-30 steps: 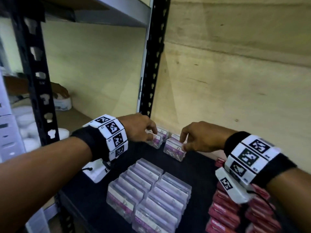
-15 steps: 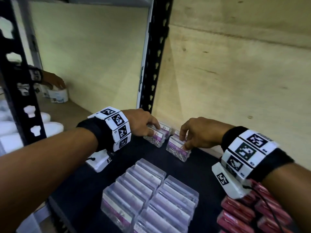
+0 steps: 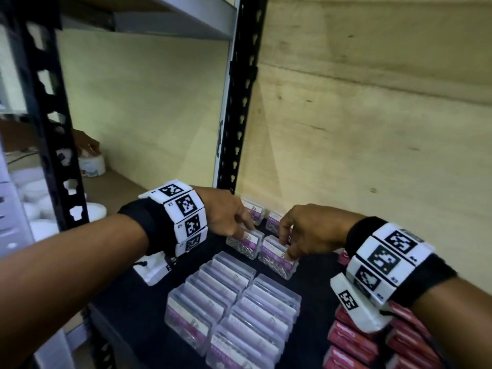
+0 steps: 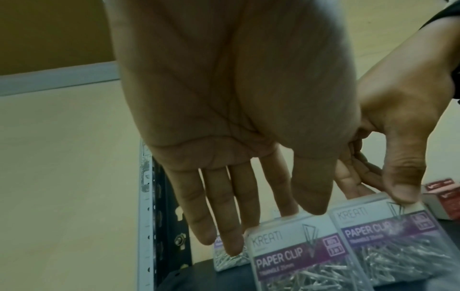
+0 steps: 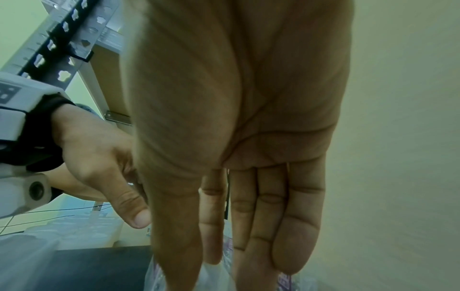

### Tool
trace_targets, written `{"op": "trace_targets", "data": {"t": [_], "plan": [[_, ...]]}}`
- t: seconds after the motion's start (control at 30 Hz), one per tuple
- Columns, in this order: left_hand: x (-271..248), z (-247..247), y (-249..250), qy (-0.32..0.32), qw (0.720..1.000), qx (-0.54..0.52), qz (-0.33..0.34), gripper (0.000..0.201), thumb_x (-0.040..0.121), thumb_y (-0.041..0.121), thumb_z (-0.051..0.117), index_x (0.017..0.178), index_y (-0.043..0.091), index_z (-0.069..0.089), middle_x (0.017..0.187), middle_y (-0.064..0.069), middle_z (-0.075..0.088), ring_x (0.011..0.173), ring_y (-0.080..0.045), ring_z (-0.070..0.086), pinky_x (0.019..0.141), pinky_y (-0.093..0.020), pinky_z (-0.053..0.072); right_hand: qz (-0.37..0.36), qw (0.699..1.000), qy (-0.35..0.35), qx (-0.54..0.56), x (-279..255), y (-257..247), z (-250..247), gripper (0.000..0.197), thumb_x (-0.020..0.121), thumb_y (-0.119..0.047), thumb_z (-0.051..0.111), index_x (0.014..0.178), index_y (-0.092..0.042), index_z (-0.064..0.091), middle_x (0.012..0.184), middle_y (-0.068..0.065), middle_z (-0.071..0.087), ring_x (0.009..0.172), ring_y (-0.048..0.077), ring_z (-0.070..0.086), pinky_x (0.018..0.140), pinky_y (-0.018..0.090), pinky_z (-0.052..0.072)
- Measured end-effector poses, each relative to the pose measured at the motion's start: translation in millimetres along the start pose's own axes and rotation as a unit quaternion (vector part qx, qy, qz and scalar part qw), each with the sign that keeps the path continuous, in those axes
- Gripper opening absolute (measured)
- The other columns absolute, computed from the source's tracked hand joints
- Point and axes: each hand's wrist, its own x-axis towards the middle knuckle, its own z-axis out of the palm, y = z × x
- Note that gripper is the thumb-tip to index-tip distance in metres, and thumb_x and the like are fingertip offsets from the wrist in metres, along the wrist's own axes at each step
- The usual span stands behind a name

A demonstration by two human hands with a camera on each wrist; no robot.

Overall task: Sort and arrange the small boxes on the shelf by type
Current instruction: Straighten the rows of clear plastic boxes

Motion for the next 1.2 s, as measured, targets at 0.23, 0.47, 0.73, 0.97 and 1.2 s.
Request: {"op": "trace_targets", "data": {"t": [0.23,0.47,0.73,0.97,1.2], "plan": [[-29.6,3.2,15.0,-0.025,0.999,0.019,0.008,0.040,0.097,0.046,0.051,0.137,0.043,0.051,0.147,0.011,0.045,0.134,-0.014,0.041,0.113,-0.037,0.027,-0.010,1.000,-0.005,0.022,-26.0,-6.3,5.9,0.027,0.081,-0.030,0.080,0.105,-0.025,0.069,0.093,-0.012,0.069,0.091,0.010,0.065,0.077,0.024,0.049],[-46.6,8.6,21.3,-0.030,0.999,0.015,0.008,0.040,0.097,0.046,0.050,0.137,0.044,0.051,0.145,0.011,0.048,0.131,-0.014,0.044,0.111,-0.034,0.031,-0.017,1.000,-0.009,0.018,-43.4,-14.1,9.5,0.026,0.082,-0.031,0.079,0.106,-0.026,0.069,0.094,-0.012,0.068,0.093,0.010,0.065,0.087,0.028,0.052],[-58.0,12.0,24.3,-0.042,0.999,0.008,0.007,0.040,0.097,0.049,0.050,0.137,0.045,0.050,0.143,0.012,0.050,0.127,-0.012,0.047,0.109,-0.032,0.033,-0.025,0.999,-0.022,0.025,-55.7,-16.7,10.6,0.027,0.084,-0.031,0.078,0.108,-0.026,0.069,0.098,-0.011,0.069,0.094,0.009,0.065,0.078,0.021,0.047],[-62.3,12.6,24.1,-0.038,0.999,-0.001,0.004,0.040,0.098,0.045,0.050,0.138,0.043,0.050,0.142,0.012,0.051,0.127,-0.011,0.048,0.098,-0.022,0.031,-0.029,0.998,-0.032,0.040,-62.2,-16.1,11.0,0.026,0.086,-0.030,0.076,0.110,-0.027,0.068,0.104,-0.010,0.071,0.096,0.008,0.066,0.076,0.019,0.046],[-56.7,11.9,20.0,-0.047,0.999,-0.010,0.010,0.040,0.095,0.051,0.052,0.135,0.046,0.053,0.140,0.015,0.052,0.127,-0.010,0.047,0.102,-0.028,0.032,-0.042,0.995,-0.044,0.077,-65.7,-7.5,13.7,0.025,0.089,-0.028,0.073,0.113,-0.030,0.067,0.102,-0.010,0.074,0.095,0.004,0.067,0.094,0.030,0.052]]}}
